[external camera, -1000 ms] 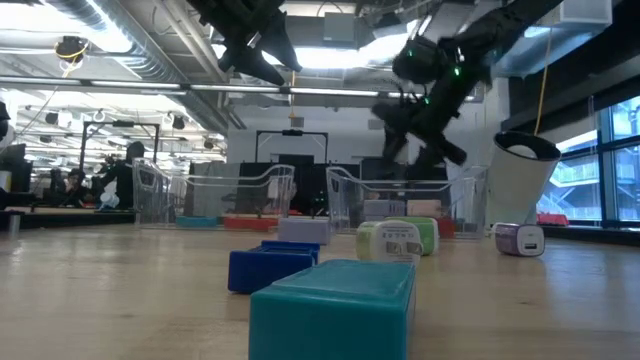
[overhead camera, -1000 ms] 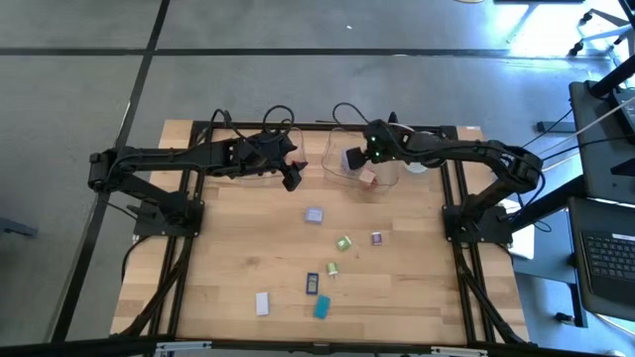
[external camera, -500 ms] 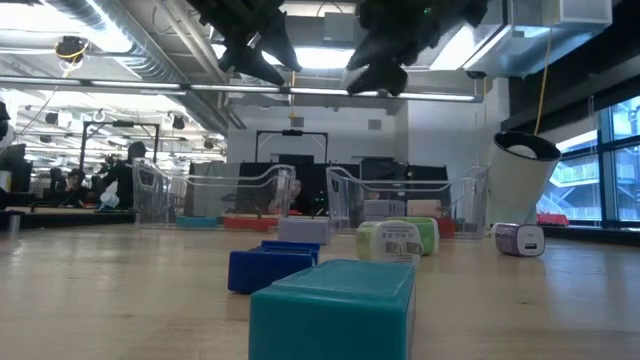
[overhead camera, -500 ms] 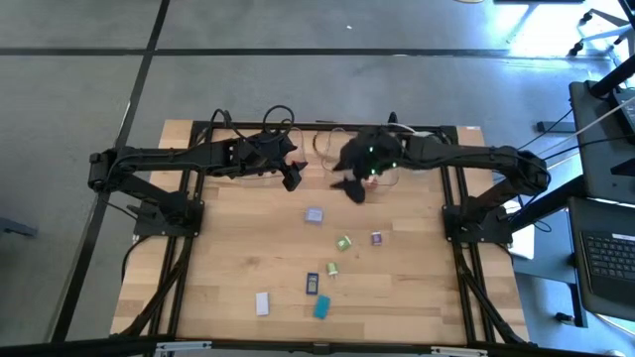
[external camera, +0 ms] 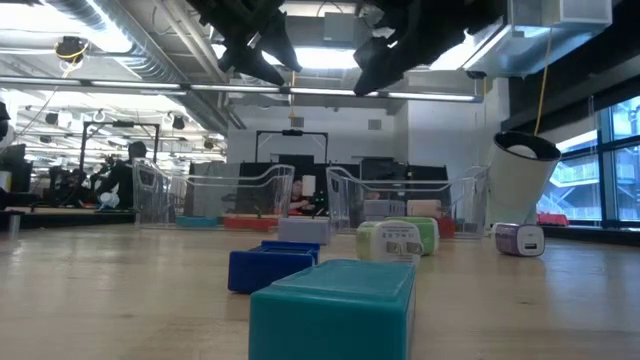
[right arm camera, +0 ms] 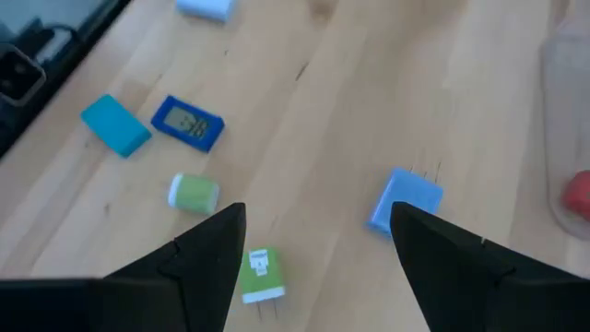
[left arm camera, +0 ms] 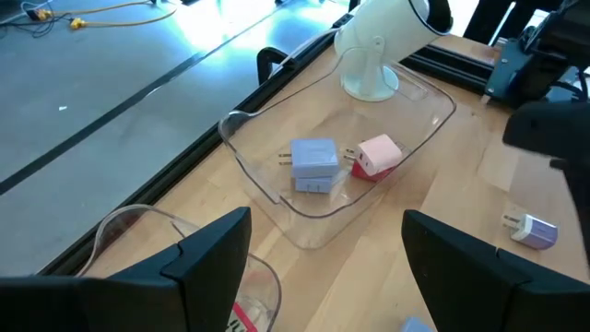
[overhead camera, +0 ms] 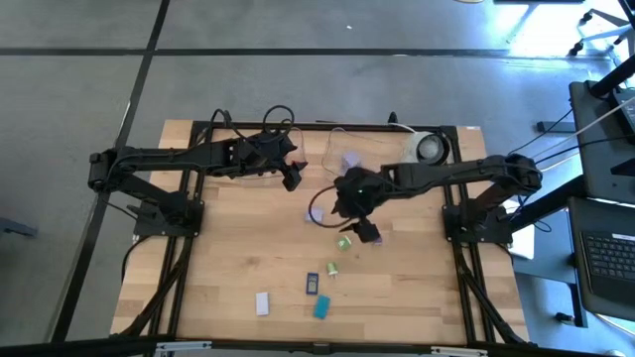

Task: Pick & Place Office items
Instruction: Put the top green charger adapter into the right transparent bin

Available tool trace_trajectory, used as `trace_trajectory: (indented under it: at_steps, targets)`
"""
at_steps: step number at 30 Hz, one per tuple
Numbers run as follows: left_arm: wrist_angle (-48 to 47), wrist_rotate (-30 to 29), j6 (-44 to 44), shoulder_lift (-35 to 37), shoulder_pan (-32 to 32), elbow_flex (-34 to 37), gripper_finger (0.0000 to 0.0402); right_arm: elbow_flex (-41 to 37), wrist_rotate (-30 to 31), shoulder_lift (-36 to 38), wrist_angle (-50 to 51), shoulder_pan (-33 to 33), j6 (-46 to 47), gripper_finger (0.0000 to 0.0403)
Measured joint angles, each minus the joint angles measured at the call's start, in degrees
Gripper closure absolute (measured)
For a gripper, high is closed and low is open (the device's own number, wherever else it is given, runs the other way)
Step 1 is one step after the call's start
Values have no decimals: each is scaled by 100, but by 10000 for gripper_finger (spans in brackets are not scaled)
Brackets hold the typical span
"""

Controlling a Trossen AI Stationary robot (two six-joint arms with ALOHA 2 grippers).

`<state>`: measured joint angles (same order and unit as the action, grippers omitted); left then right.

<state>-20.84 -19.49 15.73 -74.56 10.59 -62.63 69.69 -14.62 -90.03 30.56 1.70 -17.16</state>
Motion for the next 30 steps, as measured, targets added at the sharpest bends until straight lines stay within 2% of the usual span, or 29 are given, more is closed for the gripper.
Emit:
trace_trajectory:
  at_steps: [14,19,26,30]
  targets:
    - [1,0,0,0,2,1,123,0,65,-1265,122,792,174,129]
    - [2,2,0,0,2,0,123,0,851,-1568,120,1105,169,129]
    - [2,2,0,0,2,2,123,-4,1420,-1767,140,1208,155,129]
    - [2,2,0,0,2,0,123,-4,1486,-1803,121,1184,172,129]
